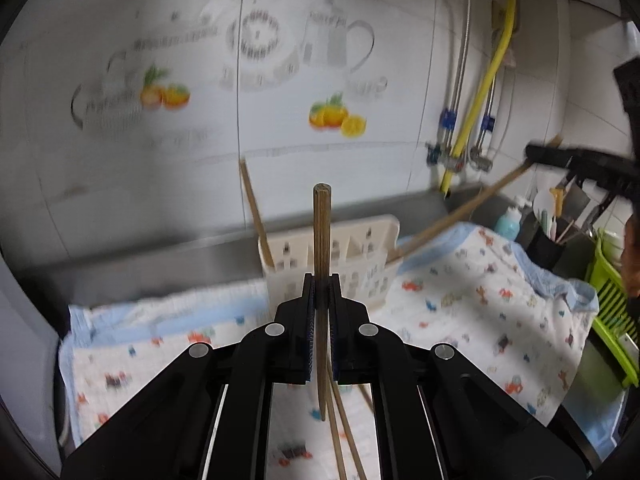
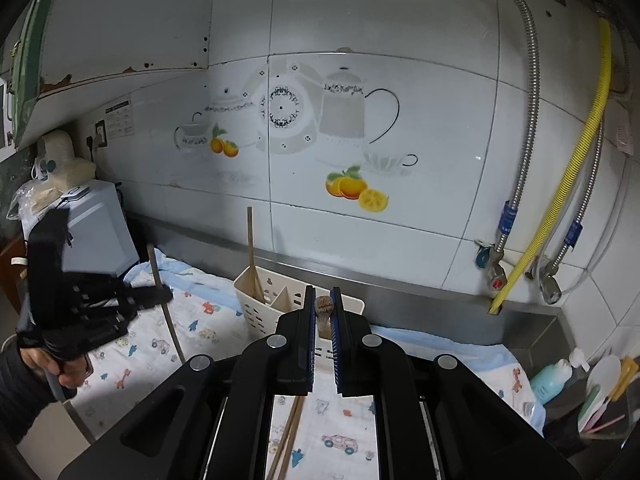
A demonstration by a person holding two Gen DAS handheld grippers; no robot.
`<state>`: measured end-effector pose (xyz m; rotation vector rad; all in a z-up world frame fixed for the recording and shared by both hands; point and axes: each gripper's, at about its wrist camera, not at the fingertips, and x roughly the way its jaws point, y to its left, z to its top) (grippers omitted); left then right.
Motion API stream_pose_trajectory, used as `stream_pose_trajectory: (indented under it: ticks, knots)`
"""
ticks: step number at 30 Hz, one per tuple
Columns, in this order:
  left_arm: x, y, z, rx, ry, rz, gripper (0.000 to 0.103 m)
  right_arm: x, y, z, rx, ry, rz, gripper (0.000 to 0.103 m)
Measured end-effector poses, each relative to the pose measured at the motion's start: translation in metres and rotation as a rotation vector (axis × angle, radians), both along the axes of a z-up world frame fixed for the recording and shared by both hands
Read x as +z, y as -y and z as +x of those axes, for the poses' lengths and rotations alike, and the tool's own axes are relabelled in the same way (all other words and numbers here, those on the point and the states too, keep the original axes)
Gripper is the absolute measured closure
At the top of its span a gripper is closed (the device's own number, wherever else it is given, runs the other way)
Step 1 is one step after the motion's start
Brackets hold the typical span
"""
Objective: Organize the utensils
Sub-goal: 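Lift both chopsticks upright and carry them above the beige caddy, then open the left tool while the right tool opens, releasing chopsticks into the caddy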
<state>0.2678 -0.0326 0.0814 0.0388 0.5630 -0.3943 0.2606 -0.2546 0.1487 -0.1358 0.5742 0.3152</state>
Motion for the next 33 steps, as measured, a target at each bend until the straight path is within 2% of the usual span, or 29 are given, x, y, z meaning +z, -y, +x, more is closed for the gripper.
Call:
stream_pose_trajectory:
  ticks: [6,10,15,20,28,33]
  knots:
    - [0.051,0.008,0.01,0.008,0.122,-0.011,0.098,0.005,0.001,0.013,-0.005,0.01,0.0,0.096]
    - [0.073,0.013,0.025,0.027,0.179,-0.023,0.098,0.002,-0.004,0.026,0.002,-0.027,-0.035,0.096]
    - [0.084,0.017,0.048,0.066,0.216,-0.036,0.098,-0.005,-0.007,0.04,0.011,-0.06,-0.05,0.096]
    - [0.075,0.02,0.071,0.108,0.223,-0.02,0.098,-0.014,-0.006,0.05,0.021,-0.088,-0.048,0.096]
    - [0.029,0.01,0.112,0.154,0.106,-0.041,0.098,-0.038,-0.006,0.067,0.02,-0.143,-0.052,0.096]
    - [0.014,0.006,0.12,0.152,0.061,-0.041,0.098,-0.051,-0.008,0.075,0.023,-0.172,-0.046,0.096]
